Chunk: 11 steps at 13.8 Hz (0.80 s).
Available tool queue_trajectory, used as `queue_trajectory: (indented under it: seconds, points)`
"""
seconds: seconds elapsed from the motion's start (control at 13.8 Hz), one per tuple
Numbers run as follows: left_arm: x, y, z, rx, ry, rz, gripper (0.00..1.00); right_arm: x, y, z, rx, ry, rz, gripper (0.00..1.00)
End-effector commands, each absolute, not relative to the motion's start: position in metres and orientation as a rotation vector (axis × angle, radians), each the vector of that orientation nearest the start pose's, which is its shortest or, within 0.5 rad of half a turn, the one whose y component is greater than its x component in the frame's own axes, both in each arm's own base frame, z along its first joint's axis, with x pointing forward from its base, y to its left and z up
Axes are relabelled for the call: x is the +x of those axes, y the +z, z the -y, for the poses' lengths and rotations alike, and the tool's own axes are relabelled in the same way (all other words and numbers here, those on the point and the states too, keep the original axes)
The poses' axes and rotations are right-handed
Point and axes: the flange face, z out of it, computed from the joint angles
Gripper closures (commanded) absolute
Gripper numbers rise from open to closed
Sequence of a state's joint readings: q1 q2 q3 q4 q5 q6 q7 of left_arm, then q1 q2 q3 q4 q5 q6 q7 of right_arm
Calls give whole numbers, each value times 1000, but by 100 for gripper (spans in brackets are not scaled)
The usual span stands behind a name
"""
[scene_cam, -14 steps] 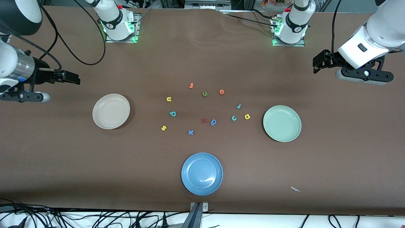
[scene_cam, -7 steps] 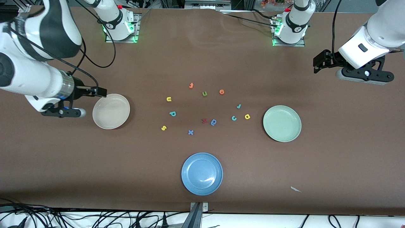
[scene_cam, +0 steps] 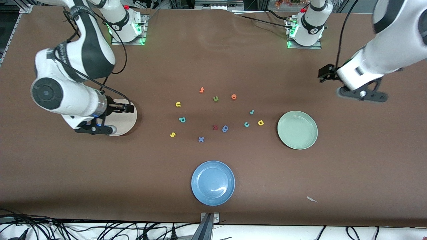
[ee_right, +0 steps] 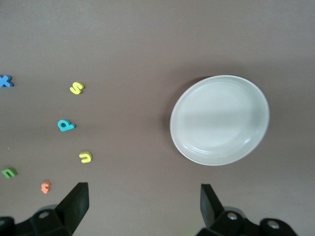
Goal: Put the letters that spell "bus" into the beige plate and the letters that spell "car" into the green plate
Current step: 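Move the right gripper to the yellow u while the left gripper reaches the cyan c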
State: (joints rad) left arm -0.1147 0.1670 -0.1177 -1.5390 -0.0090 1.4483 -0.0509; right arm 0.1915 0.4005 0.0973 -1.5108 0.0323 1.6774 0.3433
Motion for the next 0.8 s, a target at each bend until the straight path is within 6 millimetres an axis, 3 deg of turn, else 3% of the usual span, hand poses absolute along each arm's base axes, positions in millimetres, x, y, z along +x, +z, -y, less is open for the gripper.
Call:
queue_trajectory:
  seconds: [0.0,0.07,0.36,0.43,0.58,0.72]
  points:
    - [596,486,170,-3155,376,-350,0,619,396,-211,-3117,364,-156,0]
    - [600,466,191,-3145,361,-399,0,613,387,-229,-3121,344,-171,0]
    - [613,369,262,-3135,351,-533,0,587,327,-270,-3110,242,-295,0]
    - [617,347,270,-3145,333,-541,0,576,311,-281,-3101,218,-286,0]
    - [606,310,313,-3128,319,-632,0,553,284,-295,-3071,159,-322,0]
    - [598,273,330,-3146,270,-584,0,531,262,-309,-3046,120,-310,0]
